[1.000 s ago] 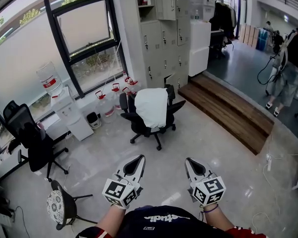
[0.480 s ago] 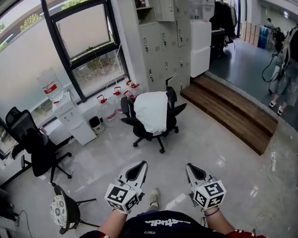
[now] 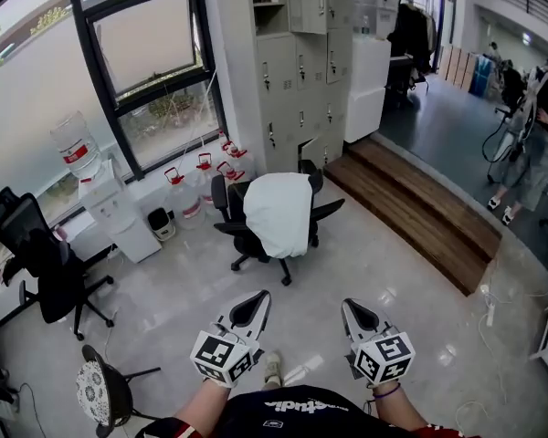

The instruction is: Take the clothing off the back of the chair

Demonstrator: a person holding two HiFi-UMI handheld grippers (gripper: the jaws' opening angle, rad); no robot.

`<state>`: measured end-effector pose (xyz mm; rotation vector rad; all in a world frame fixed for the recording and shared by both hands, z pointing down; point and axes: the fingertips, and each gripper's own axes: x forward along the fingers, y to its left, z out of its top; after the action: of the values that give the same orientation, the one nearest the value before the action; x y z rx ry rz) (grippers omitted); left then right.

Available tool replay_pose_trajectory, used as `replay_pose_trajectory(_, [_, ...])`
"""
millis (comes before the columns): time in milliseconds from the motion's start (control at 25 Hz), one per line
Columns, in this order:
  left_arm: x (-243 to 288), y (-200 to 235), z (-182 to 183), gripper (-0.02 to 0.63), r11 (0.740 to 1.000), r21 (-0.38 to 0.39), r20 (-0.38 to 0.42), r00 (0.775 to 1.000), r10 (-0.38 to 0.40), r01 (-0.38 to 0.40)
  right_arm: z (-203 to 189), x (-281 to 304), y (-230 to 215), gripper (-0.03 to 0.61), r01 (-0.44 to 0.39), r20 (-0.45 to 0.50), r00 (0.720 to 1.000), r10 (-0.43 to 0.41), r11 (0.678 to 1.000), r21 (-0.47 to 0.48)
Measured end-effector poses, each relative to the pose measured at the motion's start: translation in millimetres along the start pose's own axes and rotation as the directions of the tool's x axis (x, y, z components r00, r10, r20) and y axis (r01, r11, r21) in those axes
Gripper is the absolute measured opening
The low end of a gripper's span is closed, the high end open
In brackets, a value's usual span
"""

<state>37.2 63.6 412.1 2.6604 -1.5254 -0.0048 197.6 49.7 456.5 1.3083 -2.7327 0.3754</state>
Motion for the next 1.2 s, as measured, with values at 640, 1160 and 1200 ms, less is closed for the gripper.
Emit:
replay_pose_trajectory(640, [83,190,40,0.026,1.000,-0.004,0.047,0.999,0.016,-0.016,69,203,-2,0.014,-0.025,0.009,1.000,0.025,0.999,-0.042])
replay_pose_trajectory(1160, [121,263,34,0.026,0.998,-0.040,0.052,0.998,-0.044,0.046,81,274,-6,0.014,0.039,-0.027,0.999,-0.041,0.998,-0.049])
replay_pose_trajectory(1200, [124,265,33,0.026,0.998,-0.043,0.051,0.998,-0.044,0.046,81,278,-8,0.014,0.039,-0.032,0.999,-0.041,0.998,-0.051])
